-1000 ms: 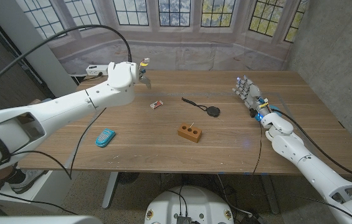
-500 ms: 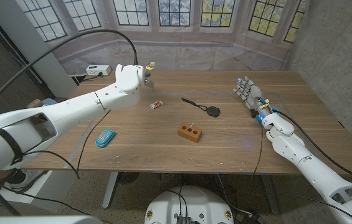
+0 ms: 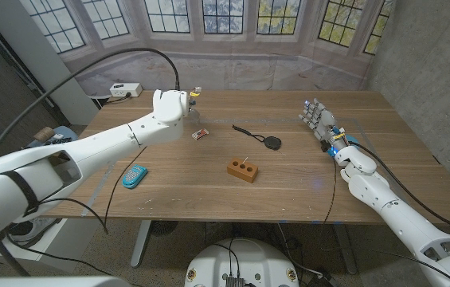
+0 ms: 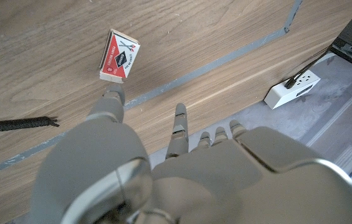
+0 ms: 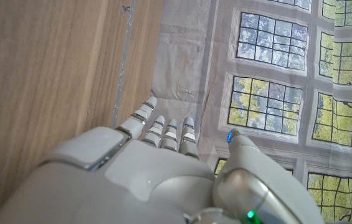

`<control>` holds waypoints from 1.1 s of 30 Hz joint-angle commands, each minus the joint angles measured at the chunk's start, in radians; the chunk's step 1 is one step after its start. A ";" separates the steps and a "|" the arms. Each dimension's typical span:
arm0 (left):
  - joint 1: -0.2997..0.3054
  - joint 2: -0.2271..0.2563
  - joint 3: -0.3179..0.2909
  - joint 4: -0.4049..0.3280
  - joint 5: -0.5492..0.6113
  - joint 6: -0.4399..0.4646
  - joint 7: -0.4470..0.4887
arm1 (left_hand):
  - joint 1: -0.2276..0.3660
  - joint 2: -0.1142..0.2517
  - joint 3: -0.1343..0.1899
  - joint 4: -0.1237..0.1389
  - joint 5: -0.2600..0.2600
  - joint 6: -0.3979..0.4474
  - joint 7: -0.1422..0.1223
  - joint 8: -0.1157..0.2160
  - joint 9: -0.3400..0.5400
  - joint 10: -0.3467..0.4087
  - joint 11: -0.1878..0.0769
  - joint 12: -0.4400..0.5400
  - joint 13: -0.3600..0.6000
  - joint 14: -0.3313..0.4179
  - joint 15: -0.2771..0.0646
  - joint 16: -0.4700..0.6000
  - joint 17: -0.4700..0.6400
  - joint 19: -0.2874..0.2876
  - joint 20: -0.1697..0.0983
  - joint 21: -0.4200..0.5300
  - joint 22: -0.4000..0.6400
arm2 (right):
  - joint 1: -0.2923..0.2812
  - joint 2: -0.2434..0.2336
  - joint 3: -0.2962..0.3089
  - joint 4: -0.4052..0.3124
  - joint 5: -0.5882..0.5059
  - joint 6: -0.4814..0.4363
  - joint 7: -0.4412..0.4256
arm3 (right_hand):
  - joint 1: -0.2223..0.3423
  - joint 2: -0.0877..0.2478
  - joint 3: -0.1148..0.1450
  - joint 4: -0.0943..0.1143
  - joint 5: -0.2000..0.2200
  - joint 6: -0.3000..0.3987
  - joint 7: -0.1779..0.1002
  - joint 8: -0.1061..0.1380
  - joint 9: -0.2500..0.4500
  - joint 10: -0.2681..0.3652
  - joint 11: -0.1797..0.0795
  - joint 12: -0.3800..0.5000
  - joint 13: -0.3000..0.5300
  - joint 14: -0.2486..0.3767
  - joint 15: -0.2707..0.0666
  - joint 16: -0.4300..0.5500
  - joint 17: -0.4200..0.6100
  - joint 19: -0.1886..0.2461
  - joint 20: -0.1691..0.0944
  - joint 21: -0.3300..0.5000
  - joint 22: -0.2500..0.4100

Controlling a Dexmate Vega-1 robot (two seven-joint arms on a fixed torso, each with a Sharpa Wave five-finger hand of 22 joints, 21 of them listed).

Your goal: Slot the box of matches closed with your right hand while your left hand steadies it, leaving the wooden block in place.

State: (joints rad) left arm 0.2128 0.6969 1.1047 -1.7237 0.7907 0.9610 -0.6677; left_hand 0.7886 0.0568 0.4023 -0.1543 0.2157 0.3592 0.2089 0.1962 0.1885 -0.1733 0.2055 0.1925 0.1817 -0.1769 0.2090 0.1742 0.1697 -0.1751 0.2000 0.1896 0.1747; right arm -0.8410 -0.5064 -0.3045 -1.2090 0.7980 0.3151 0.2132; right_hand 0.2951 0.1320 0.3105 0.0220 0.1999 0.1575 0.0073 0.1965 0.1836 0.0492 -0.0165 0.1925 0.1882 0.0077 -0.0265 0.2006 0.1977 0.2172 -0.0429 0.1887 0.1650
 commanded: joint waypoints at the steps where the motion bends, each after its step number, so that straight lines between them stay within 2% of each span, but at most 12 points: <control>1: 0.016 -0.024 0.012 0.029 -0.001 0.007 0.011 | 0.009 0.001 -0.004 0.002 0.000 0.006 -0.001 0.004 0.003 -0.079 0.012 0.006 0.000 -0.180 0.007 0.006 0.005 -0.100 0.009 0.006 0.003 | 0.005 0.003 0.004 0.012 0.004 0.004 0.007 | 0.000 0.001 0.004 -0.008 -0.002 0.009 -0.003 0.004 0.003 -0.001 0.007 0.001 0.003 0.003 0.002 0.004 0.004 0.008 -0.005 0.002 0.005; 33: 0.047 -0.060 0.064 0.023 0.037 0.053 0.083 | 0.016 -0.003 -0.013 0.001 -0.012 0.025 -0.001 0.005 0.004 -0.059 0.013 0.006 0.000 -0.155 0.006 0.007 0.005 -0.066 0.009 0.006 0.003 | -0.021 0.008 0.027 0.028 0.033 0.028 0.031 | -0.003 0.001 0.005 -0.014 -0.003 0.014 -0.003 0.003 0.003 -0.002 0.010 0.001 0.003 0.003 0.000 0.004 0.004 0.008 -0.004 0.002 0.005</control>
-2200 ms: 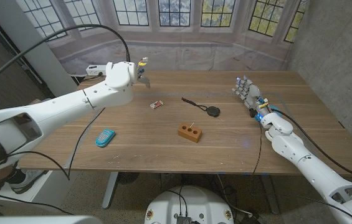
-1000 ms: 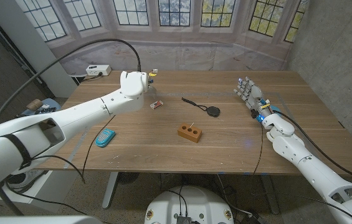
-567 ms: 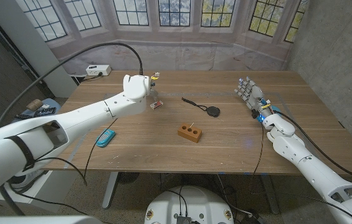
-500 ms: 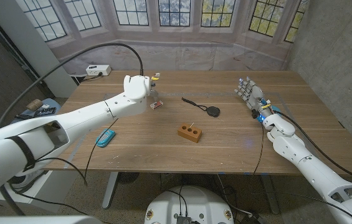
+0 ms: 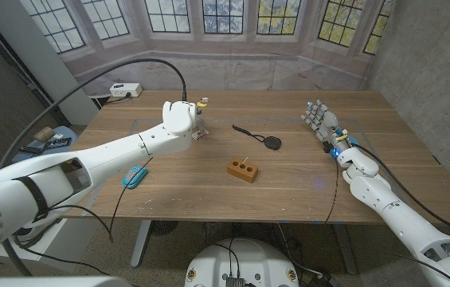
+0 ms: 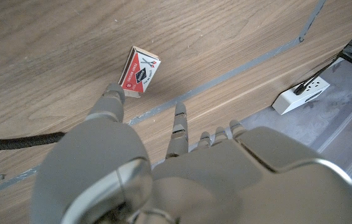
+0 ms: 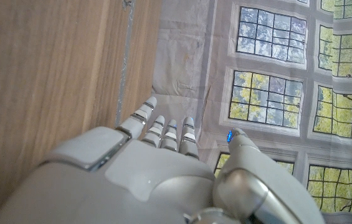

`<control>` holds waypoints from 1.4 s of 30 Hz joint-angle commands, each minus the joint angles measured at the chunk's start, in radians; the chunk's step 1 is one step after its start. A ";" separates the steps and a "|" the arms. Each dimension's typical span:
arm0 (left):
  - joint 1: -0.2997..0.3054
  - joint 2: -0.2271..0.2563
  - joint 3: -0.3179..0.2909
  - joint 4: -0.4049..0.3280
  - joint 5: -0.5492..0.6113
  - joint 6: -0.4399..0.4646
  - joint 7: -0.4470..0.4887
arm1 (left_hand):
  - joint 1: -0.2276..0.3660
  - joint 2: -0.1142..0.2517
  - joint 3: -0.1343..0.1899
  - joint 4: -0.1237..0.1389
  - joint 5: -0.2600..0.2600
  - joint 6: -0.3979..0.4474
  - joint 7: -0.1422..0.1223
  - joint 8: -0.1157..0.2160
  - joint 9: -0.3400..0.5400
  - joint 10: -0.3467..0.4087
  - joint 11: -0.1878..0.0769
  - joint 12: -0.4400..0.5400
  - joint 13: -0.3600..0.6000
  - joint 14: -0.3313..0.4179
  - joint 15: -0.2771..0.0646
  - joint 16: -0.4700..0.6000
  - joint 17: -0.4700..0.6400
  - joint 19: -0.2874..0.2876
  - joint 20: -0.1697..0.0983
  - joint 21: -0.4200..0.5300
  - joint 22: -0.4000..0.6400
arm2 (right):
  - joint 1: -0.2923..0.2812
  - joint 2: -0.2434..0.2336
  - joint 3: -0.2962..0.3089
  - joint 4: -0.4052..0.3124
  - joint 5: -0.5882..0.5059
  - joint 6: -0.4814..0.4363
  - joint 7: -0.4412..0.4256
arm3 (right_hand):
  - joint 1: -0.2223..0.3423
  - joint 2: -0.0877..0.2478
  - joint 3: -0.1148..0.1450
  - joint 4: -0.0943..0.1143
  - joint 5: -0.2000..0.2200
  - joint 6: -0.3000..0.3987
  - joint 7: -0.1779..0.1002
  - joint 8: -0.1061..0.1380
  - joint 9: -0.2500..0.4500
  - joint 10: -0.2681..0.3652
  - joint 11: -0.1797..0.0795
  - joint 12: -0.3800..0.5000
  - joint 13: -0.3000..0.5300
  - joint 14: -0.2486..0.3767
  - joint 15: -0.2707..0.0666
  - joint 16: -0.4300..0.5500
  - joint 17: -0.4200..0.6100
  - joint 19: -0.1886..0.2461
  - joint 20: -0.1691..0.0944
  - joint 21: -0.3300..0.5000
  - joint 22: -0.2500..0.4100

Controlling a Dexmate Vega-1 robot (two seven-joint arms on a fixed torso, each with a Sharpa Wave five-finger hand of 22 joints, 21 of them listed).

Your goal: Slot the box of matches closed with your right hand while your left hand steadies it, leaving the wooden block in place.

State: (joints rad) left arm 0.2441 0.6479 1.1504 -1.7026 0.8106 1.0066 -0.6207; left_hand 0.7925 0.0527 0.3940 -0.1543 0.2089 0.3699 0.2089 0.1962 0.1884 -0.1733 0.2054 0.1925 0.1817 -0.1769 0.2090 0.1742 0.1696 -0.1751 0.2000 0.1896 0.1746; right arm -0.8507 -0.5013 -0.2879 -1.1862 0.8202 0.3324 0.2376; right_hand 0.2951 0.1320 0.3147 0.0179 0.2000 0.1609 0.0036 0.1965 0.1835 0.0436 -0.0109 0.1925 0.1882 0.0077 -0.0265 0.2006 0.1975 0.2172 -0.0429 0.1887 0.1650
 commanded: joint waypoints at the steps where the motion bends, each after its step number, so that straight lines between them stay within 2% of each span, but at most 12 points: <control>1: 0.017 -0.012 0.021 0.004 0.022 0.009 0.039 | 0.012 0.002 -0.005 0.002 -0.005 0.015 -0.001 0.005 0.004 -0.058 0.013 0.006 0.000 -0.153 0.006 0.007 0.005 -0.064 0.009 0.006 0.003 | -0.012 0.004 0.011 0.006 0.013 0.012 0.008 | -0.002 0.001 0.001 -0.010 -0.003 0.011 0.001 0.003 0.003 0.004 0.004 0.001 0.003 0.003 0.001 0.004 0.004 0.008 -0.004 0.002 0.005; 19: 0.047 -0.015 0.027 0.009 0.060 0.019 0.075 | 0.018 0.002 -0.007 0.001 -0.007 0.030 -0.001 0.005 0.005 -0.036 0.013 0.006 0.000 -0.131 0.006 0.007 0.005 -0.040 0.009 0.006 0.003 | -0.016 0.006 0.016 0.011 0.020 0.013 0.013 | -0.004 0.002 0.002 -0.013 -0.004 0.014 0.001 0.002 0.003 0.004 0.001 0.001 0.003 0.003 -0.001 0.004 0.004 0.009 -0.003 0.003 0.005; 42: 0.076 -0.023 -0.006 0.054 0.033 -0.035 0.122 | 0.022 0.005 -0.006 0.001 -0.006 0.044 -0.001 0.004 0.005 -0.022 0.013 0.005 0.000 -0.121 0.006 0.006 0.005 -0.028 0.009 0.005 0.003 | 0.006 0.009 0.008 0.021 0.009 0.001 0.005 | -0.007 0.003 0.003 -0.017 -0.004 0.014 0.002 0.001 0.004 0.005 0.002 0.002 0.003 0.003 0.000 0.004 0.004 0.009 -0.004 0.003 0.005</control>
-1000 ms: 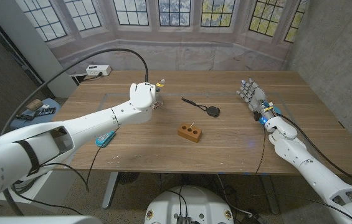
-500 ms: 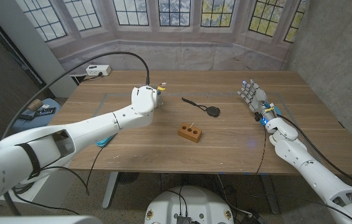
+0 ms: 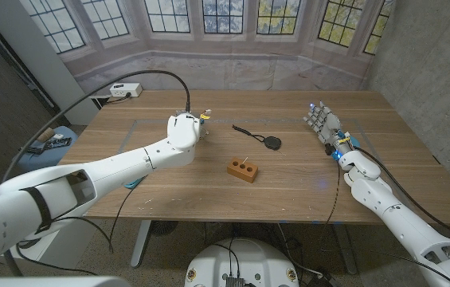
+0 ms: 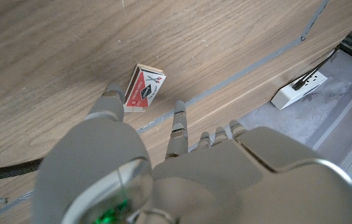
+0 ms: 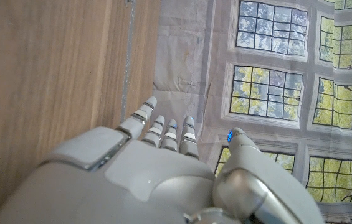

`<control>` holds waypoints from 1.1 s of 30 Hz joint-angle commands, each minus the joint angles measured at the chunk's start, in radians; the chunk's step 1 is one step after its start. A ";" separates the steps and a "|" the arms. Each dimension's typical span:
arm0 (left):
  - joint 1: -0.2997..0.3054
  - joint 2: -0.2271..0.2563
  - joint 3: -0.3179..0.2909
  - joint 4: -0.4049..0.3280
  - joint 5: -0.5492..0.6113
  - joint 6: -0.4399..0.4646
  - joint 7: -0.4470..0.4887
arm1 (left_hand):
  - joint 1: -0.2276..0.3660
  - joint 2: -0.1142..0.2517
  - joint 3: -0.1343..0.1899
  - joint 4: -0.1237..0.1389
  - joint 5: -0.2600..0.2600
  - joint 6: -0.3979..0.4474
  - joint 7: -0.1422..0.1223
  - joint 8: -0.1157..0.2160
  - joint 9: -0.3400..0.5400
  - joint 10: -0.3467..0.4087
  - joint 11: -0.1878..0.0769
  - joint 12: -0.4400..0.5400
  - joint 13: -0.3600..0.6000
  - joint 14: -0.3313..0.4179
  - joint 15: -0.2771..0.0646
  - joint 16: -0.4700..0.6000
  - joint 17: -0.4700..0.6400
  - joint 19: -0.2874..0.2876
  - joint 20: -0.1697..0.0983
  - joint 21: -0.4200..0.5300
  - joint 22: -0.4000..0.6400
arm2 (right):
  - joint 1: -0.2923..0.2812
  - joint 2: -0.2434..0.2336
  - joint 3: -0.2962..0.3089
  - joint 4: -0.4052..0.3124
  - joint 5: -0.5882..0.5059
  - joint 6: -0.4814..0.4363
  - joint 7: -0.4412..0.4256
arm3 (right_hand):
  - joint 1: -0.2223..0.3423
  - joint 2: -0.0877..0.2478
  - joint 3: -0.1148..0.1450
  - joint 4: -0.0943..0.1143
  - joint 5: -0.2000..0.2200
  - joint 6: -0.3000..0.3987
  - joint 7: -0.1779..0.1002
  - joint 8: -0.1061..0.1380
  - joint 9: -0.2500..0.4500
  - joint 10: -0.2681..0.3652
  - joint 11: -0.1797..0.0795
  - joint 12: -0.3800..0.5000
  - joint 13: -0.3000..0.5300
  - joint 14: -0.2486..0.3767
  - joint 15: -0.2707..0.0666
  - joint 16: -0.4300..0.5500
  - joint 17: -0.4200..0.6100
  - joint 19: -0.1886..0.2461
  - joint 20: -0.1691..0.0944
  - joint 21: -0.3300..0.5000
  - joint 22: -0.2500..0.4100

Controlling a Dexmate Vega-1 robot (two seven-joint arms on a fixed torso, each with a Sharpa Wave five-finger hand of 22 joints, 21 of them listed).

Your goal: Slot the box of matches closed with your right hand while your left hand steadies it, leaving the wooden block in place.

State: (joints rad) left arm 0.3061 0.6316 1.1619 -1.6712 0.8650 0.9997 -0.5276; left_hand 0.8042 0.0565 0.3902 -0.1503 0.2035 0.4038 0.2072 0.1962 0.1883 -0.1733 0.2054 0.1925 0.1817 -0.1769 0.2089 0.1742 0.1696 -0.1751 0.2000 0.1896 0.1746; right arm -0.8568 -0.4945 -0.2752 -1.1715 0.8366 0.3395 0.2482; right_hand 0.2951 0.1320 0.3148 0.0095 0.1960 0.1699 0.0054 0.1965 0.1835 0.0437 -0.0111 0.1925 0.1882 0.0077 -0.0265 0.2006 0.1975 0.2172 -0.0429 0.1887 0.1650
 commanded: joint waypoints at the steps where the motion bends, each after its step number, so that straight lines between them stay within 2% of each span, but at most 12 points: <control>1: 0.015 -0.010 -0.018 0.026 -0.019 -0.025 0.033 | 0.010 0.001 -0.002 -0.003 0.000 0.011 0.000 0.004 0.005 -0.023 0.013 0.005 0.000 -0.121 0.006 0.006 0.005 -0.028 0.009 0.005 0.003 | 0.013 0.002 -0.005 0.008 -0.008 -0.007 -0.005 | -0.007 0.003 0.003 -0.008 0.000 0.006 0.001 0.001 0.004 0.005 0.002 0.002 0.003 0.003 -0.001 0.004 0.005 0.009 -0.004 0.002 0.005; 19: 0.020 -0.025 -0.017 0.052 -0.039 -0.038 0.067 | 0.011 0.004 0.000 -0.004 0.003 0.038 -0.001 0.007 0.006 -0.005 0.013 0.006 0.000 -0.107 0.006 0.006 0.004 -0.014 0.009 0.006 0.003 | 0.018 0.005 -0.006 0.016 -0.007 -0.011 -0.005 | -0.010 0.004 0.004 -0.010 -0.001 0.007 0.001 0.000 0.004 0.004 0.002 0.002 0.003 0.002 0.000 0.004 0.005 0.009 -0.004 0.002 0.005; 33: 0.042 -0.021 -0.022 0.038 -0.038 -0.040 0.111 | 0.029 0.002 0.006 -0.010 0.005 0.101 -0.021 0.019 0.006 0.045 0.011 0.015 -0.001 -0.066 0.003 0.011 0.004 0.037 0.005 0.015 0.002 | 0.006 -0.001 -0.004 0.000 -0.004 -0.017 -0.007 | -0.011 0.004 0.005 -0.012 -0.001 0.007 0.001 0.000 0.004 0.004 0.003 0.001 0.003 0.002 -0.001 0.004 0.005 0.009 -0.003 0.002 0.005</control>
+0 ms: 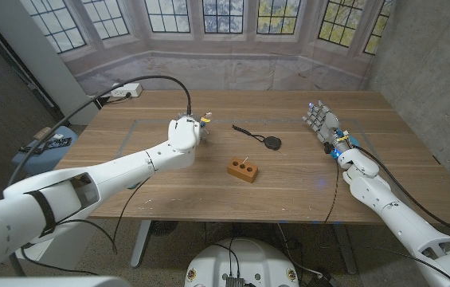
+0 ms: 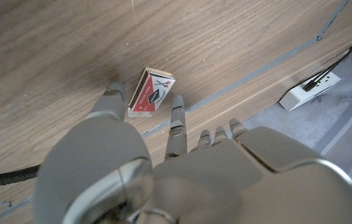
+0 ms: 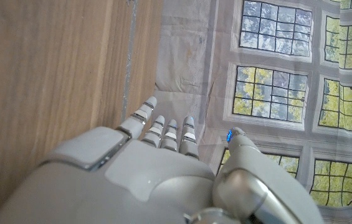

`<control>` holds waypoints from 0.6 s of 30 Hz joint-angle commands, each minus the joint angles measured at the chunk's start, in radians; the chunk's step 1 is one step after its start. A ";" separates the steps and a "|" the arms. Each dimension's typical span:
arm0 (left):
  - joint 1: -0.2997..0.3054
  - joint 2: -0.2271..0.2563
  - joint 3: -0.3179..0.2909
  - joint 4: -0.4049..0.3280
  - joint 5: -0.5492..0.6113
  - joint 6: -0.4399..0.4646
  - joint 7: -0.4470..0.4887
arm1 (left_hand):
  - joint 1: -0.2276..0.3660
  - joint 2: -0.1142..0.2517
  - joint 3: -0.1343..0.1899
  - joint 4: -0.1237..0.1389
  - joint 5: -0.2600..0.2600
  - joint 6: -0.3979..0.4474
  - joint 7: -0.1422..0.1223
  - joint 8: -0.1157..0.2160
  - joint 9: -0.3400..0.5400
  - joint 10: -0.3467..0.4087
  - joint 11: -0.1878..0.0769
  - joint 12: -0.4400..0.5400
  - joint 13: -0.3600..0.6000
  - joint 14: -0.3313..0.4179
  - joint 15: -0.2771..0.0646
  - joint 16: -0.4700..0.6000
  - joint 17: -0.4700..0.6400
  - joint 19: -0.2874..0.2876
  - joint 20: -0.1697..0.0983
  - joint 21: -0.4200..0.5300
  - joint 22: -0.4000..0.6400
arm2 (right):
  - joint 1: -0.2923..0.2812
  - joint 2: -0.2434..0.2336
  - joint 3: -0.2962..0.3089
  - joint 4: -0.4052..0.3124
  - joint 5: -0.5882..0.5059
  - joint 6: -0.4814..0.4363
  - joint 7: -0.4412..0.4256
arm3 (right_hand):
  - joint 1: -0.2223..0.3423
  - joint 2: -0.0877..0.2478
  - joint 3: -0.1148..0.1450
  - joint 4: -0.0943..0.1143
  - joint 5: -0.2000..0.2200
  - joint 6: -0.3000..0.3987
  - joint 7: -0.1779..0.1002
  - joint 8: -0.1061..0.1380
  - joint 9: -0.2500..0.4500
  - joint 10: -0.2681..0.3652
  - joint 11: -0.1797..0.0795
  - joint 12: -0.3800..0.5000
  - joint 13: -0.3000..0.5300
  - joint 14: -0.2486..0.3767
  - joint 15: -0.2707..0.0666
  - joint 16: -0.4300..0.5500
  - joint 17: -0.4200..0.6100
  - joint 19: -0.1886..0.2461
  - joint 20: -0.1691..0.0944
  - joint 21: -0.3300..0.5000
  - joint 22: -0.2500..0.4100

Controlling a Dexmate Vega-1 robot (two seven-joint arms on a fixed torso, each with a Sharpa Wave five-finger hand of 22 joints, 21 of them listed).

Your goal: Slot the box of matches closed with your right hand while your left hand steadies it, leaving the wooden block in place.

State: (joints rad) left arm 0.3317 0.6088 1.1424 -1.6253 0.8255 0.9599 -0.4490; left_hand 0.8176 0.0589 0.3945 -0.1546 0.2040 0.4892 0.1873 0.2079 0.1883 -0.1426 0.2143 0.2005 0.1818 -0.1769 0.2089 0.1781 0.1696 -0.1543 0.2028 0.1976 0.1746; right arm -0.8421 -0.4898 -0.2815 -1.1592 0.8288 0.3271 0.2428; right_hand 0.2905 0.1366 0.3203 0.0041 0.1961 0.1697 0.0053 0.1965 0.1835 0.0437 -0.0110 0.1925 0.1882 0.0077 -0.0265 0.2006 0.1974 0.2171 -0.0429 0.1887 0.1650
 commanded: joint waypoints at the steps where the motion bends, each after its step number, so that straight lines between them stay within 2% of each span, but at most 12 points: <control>1: 0.018 0.005 -0.004 -0.010 0.000 -0.003 0.033 | 0.017 -0.001 0.002 -0.006 0.004 0.017 -0.002 0.007 0.006 0.015 0.003 0.007 -0.001 -0.064 0.003 0.007 0.004 0.018 0.002 0.007 0.002 | -0.009 -0.005 0.002 -0.012 0.004 -0.005 -0.002 | -0.007 -0.001 -0.001 -0.006 -0.001 0.007 0.000 0.000 0.004 0.004 0.003 0.001 0.003 0.002 0.000 0.004 0.005 0.009 -0.003 0.002 0.005; 3: 0.022 0.004 -0.005 -0.011 0.003 0.003 0.038 | 0.021 -0.006 0.002 -0.008 0.003 0.031 -0.007 0.010 0.006 0.032 0.002 0.011 -0.001 -0.047 0.002 0.009 0.003 0.036 0.000 0.010 0.001 | -0.008 -0.005 0.002 -0.013 0.005 -0.006 -0.001 | -0.007 -0.001 -0.001 -0.007 -0.001 0.007 0.001 0.000 0.004 0.004 0.003 0.001 0.003 0.002 0.000 0.004 0.005 0.009 -0.003 0.002 0.005; 18: 0.037 -0.001 -0.016 0.004 0.001 -0.008 0.086 | 0.036 -0.005 0.007 -0.009 0.006 0.064 -0.015 0.013 0.006 0.067 0.001 0.015 -0.002 -0.015 0.001 0.010 0.003 0.072 -0.004 0.013 0.000 | 0.018 0.005 -0.007 0.016 0.002 -0.012 0.012 | -0.010 0.000 0.000 -0.007 -0.001 0.008 0.001 0.000 0.004 0.004 0.002 0.002 0.003 0.002 0.000 0.004 0.006 0.009 0.001 0.002 0.005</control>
State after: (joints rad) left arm 0.3591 0.6129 1.1333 -1.6336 0.8253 0.9590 -0.3965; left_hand 0.8413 0.0569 0.3986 -0.1587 0.2040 0.5464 0.1717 0.2165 0.1906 -0.0855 0.2108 0.2110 0.1766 -0.1769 0.2089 0.1781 0.1696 -0.0923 0.1962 0.2047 0.1720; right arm -0.8426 -0.4928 -0.2822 -1.1652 0.8315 0.3185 0.2449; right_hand 0.2905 0.1366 0.3202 0.0041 0.1961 0.1697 0.0052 0.1965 0.1835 0.0437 -0.0111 0.1925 0.1881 0.0077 -0.0265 0.2006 0.1974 0.2172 -0.0429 0.1888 0.1650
